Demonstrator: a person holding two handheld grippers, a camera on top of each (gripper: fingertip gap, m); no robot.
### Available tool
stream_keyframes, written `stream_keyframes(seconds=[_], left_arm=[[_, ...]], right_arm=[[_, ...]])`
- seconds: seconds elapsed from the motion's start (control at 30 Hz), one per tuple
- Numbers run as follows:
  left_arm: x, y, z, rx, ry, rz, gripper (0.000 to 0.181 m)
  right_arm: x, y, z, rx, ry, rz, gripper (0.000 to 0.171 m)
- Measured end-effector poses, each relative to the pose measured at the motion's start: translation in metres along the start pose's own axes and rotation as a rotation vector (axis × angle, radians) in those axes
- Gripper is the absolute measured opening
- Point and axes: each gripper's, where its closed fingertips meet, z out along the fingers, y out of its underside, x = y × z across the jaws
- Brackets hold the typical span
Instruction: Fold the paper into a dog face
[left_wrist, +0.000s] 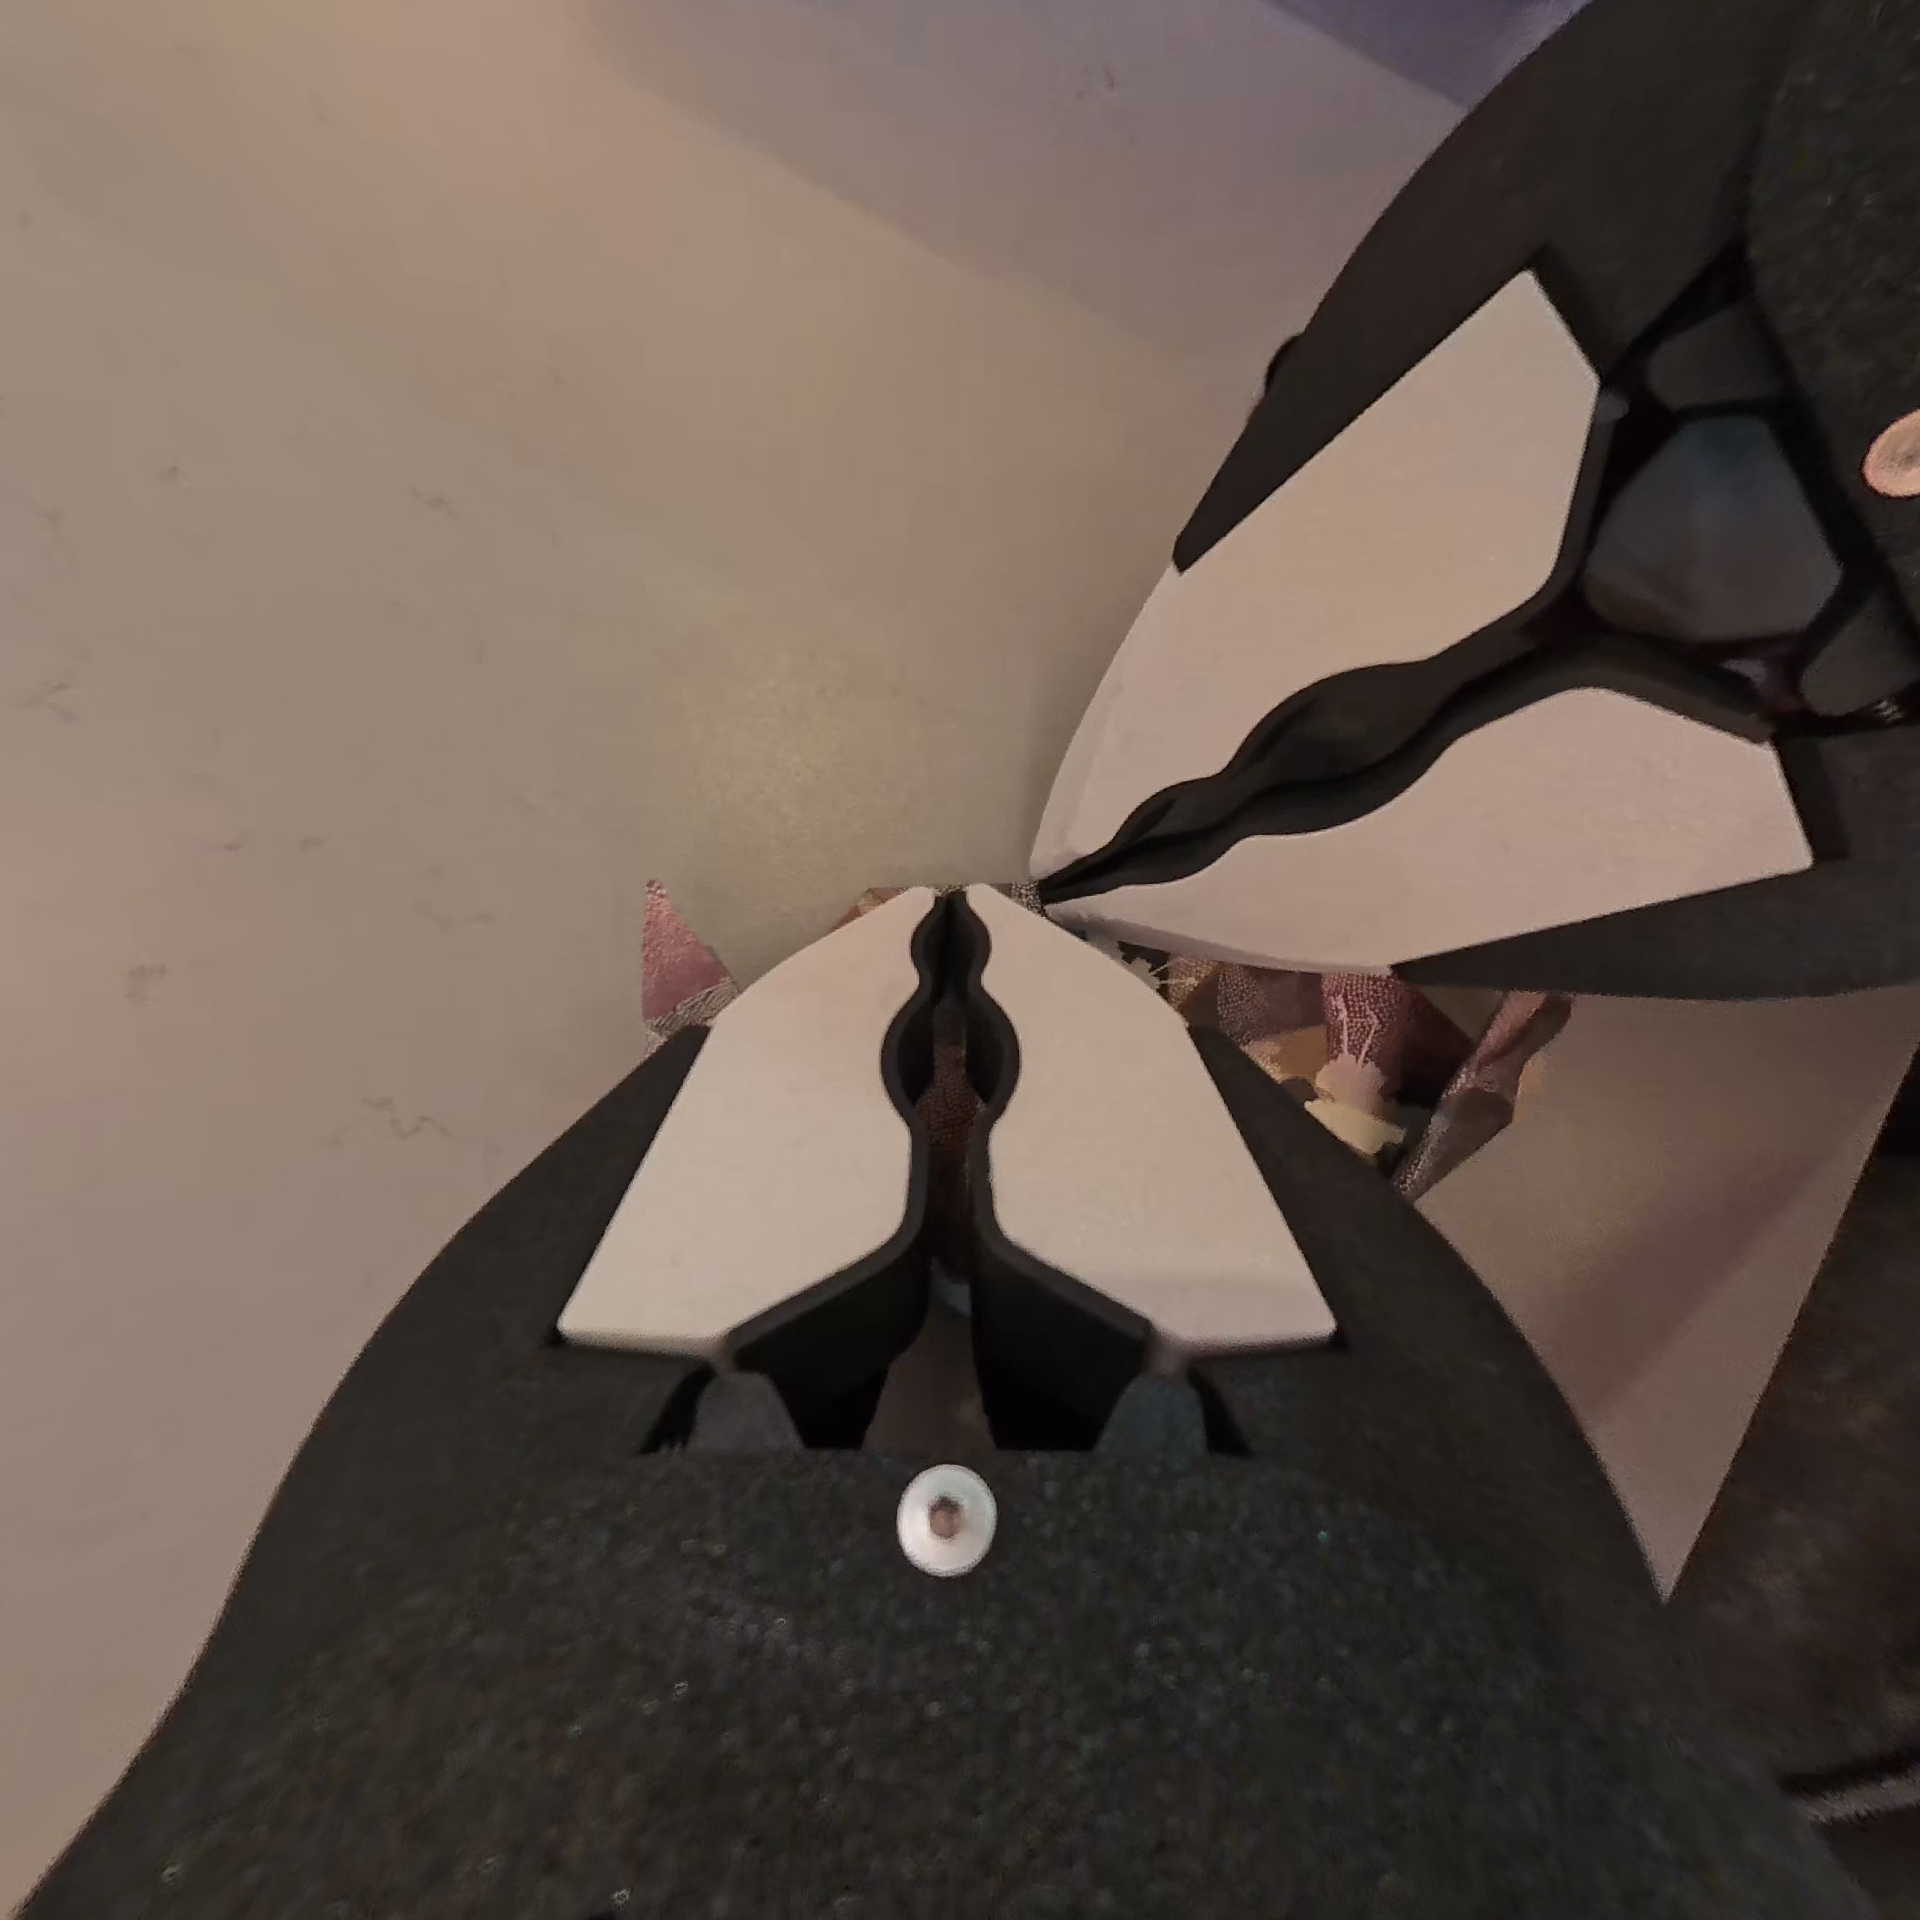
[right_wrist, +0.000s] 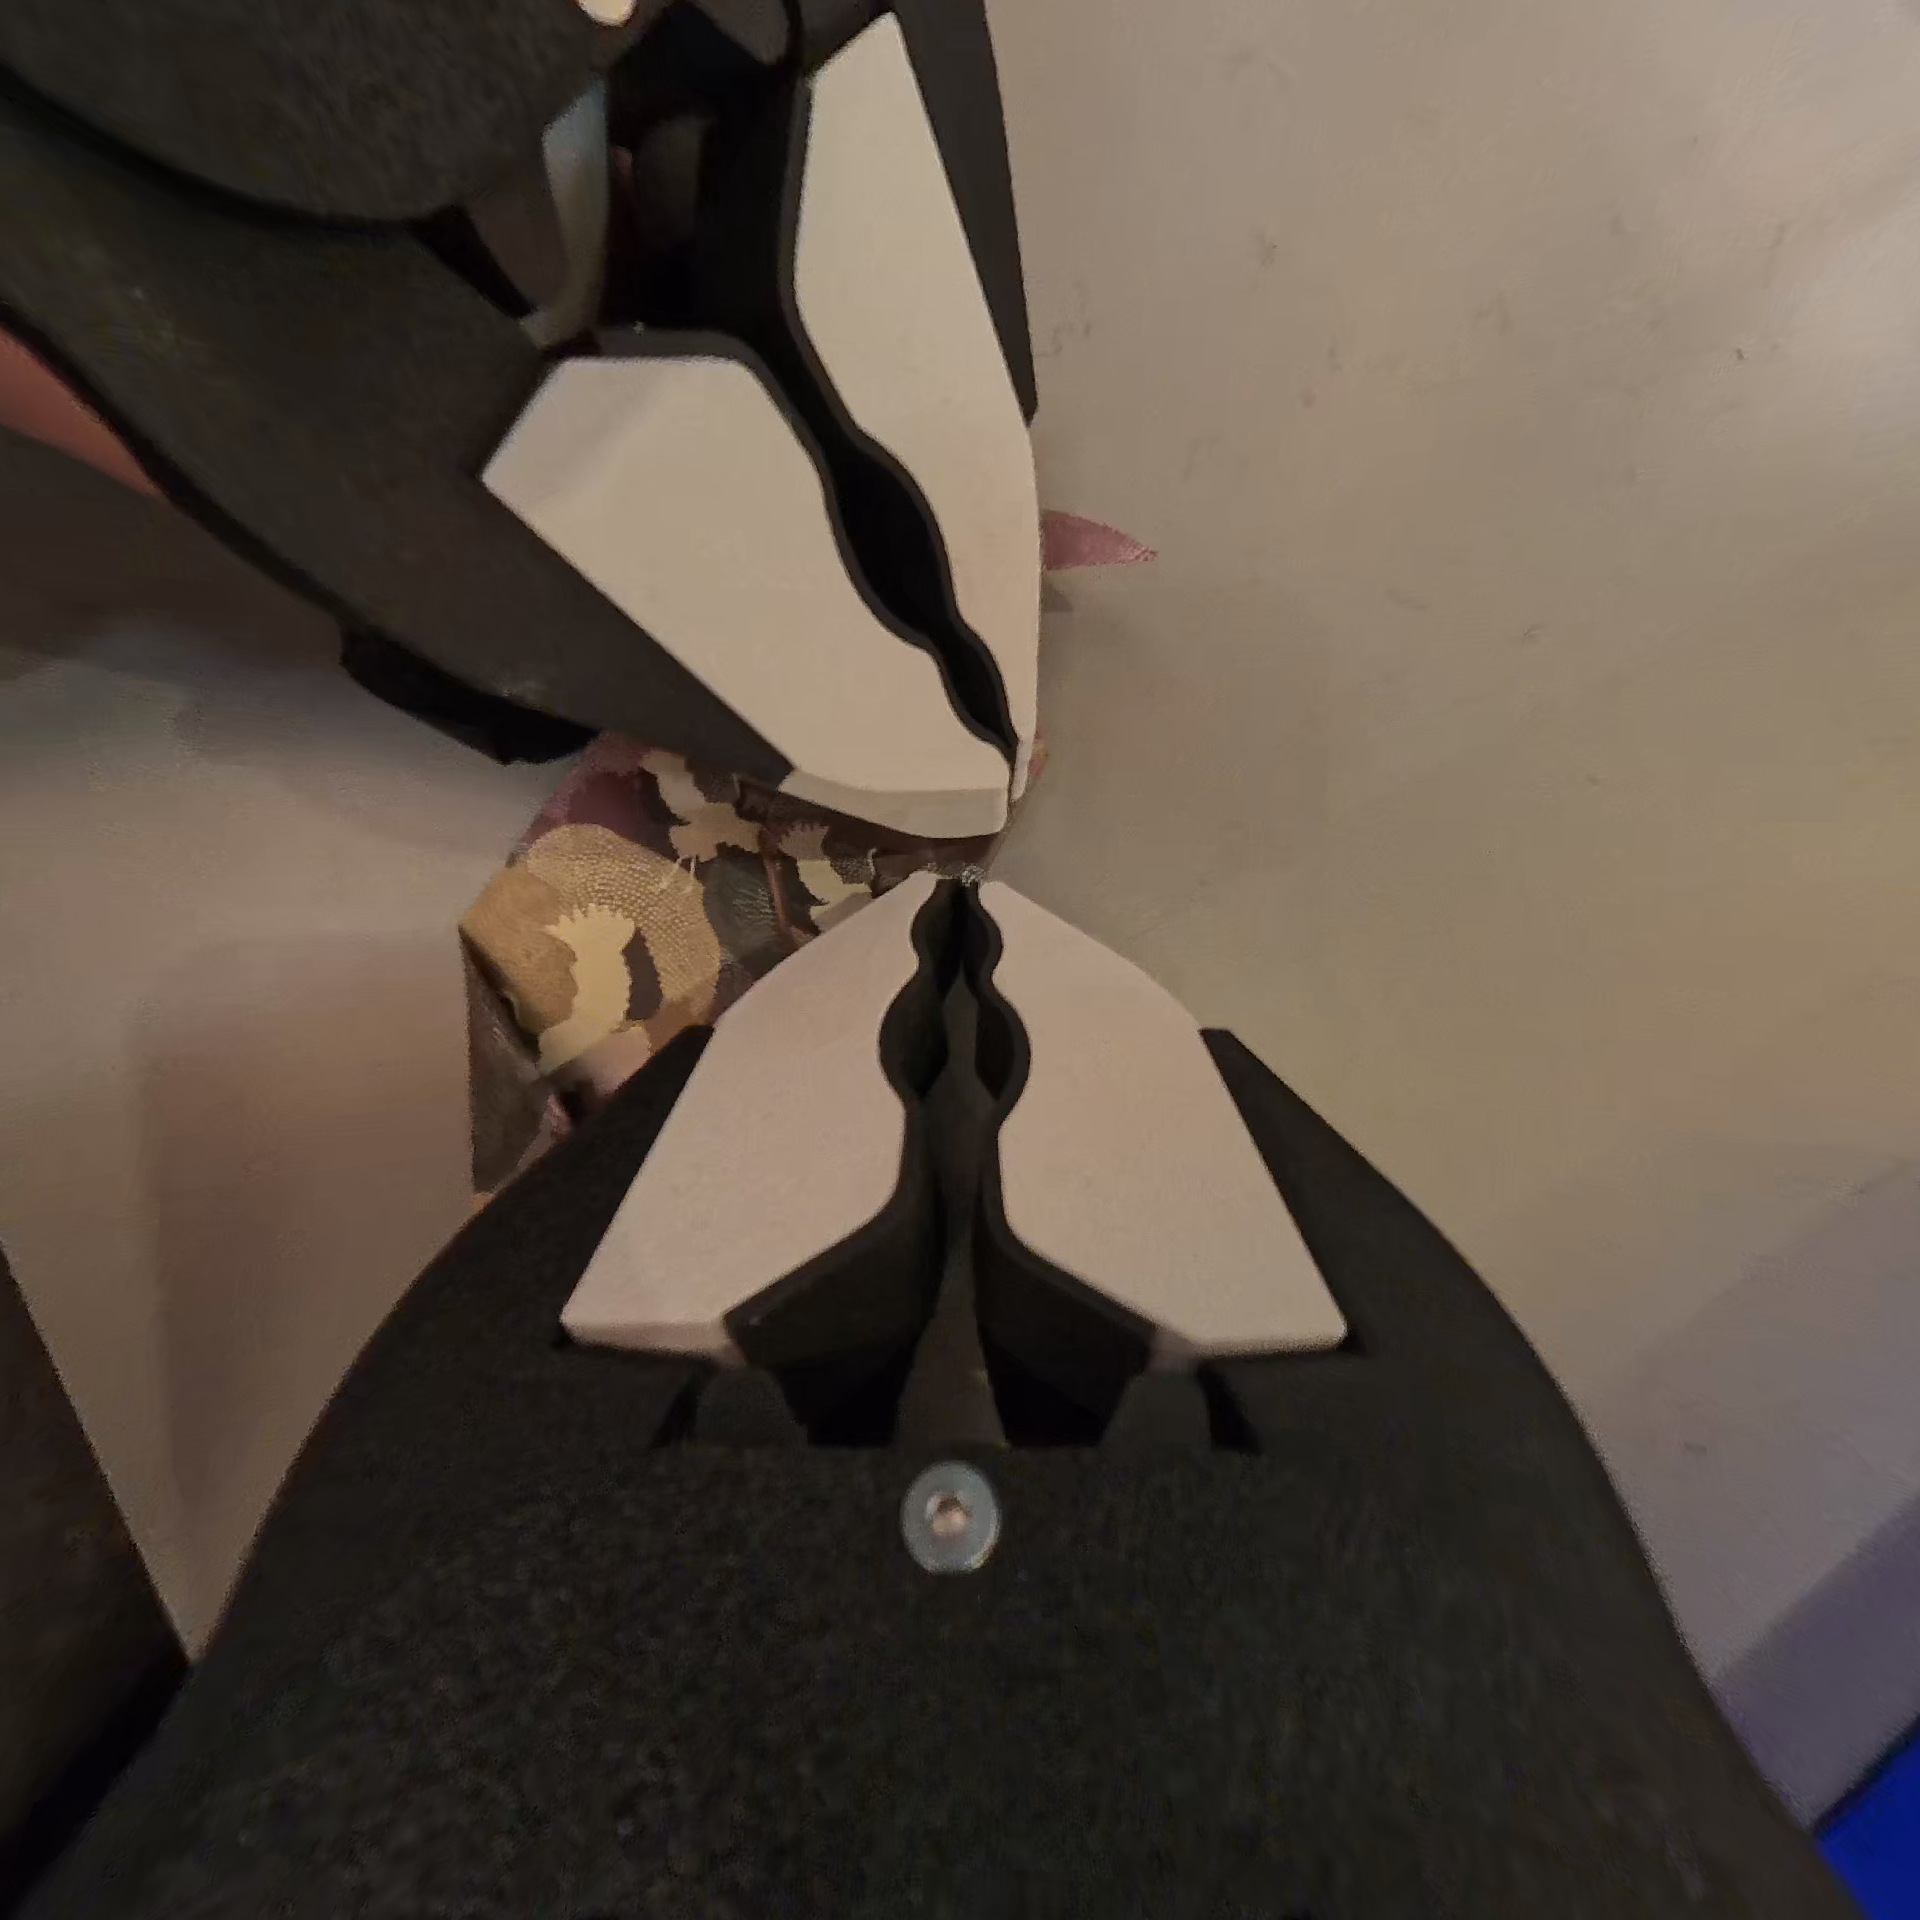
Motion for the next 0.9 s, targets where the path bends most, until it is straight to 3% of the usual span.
stream_keyframes(seconds=[0.9], left_arm=[[0.001,0.002,-0.001,-0.005,-0.040,0.037,0.000]], right_arm=[[-0.017,0.025,-0.025,-0.054,0.049,0.104,0.001]])
